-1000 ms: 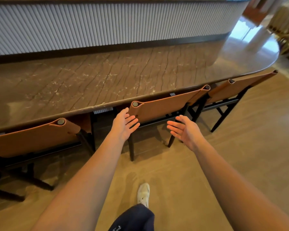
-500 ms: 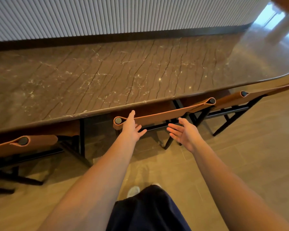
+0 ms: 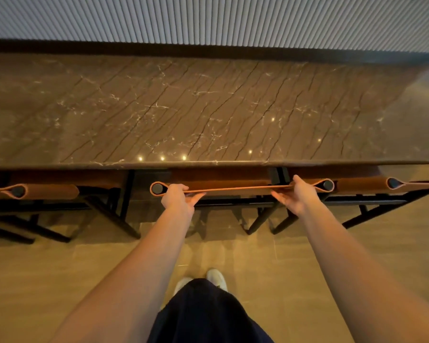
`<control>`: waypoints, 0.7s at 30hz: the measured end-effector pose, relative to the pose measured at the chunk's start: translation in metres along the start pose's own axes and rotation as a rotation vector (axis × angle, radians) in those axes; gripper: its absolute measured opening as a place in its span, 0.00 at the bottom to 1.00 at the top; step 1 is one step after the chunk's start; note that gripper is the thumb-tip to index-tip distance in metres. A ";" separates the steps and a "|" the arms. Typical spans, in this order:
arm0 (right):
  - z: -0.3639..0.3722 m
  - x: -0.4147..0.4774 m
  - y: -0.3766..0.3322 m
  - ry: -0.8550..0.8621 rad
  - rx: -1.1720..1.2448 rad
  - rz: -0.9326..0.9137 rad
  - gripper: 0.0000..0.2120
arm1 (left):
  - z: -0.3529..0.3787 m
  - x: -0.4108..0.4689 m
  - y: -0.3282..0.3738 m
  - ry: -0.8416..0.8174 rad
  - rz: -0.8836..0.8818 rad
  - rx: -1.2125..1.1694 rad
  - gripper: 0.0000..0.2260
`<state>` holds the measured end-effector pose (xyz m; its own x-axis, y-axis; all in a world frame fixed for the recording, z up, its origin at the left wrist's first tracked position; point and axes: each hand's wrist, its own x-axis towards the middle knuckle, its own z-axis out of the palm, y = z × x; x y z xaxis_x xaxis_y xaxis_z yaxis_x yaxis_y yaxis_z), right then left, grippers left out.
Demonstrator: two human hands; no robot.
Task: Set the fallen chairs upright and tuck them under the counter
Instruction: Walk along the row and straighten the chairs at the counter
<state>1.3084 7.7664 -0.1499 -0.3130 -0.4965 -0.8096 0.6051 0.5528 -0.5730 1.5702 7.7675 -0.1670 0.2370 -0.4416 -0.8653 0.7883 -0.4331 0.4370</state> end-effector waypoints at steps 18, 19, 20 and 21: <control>0.044 -0.010 0.056 -0.095 0.081 0.069 0.05 | -0.056 0.012 0.063 0.054 0.085 -0.003 0.18; 0.046 -0.009 0.056 -0.093 0.072 0.060 0.05 | -0.056 0.014 0.066 0.049 0.089 -0.004 0.18; 0.049 -0.008 0.055 -0.088 0.067 0.050 0.06 | -0.055 0.016 0.069 0.042 0.088 -0.005 0.18; 0.052 -0.006 0.054 -0.080 0.065 0.041 0.05 | -0.054 0.017 0.071 0.036 0.084 -0.010 0.18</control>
<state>1.3812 7.7652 -0.1693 -0.2297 -0.5277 -0.8178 0.6633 0.5300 -0.5283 1.6607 7.7712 -0.1642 0.3226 -0.4471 -0.8343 0.7705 -0.3880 0.5058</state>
